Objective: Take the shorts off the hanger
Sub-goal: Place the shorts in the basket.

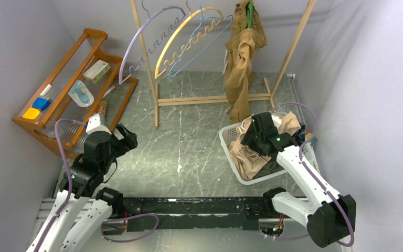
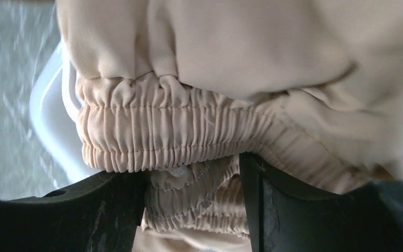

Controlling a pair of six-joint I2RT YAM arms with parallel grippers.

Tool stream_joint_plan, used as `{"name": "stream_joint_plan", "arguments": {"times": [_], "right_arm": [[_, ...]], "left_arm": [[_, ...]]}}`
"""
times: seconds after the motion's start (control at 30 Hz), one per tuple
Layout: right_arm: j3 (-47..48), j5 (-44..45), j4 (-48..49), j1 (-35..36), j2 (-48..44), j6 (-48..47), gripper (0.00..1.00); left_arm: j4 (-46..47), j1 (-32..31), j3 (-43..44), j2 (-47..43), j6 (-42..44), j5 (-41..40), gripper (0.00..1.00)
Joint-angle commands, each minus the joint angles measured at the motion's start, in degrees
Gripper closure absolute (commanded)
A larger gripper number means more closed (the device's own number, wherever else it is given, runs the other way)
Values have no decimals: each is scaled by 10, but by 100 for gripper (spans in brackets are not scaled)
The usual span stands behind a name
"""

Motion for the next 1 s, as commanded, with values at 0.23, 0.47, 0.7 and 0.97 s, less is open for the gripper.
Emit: {"name": "stream_joint_plan", "arguments": {"times": [0.23,0.47,0.7,0.97], "right_arm": [[-51,330,-30,1,-71,144,32],[44,356,-132,1,-30,145,26],[152,370,-143,1,-99,83,23],[196,296,-130,1,-129,45,26]], "left_arm": [[16,-1,-2,6,4,3,2],[14,-1,1,15,5,5,2],[14,-1,1,6,5,3,2],[15,-1,-1,3,6,5,2]]}}
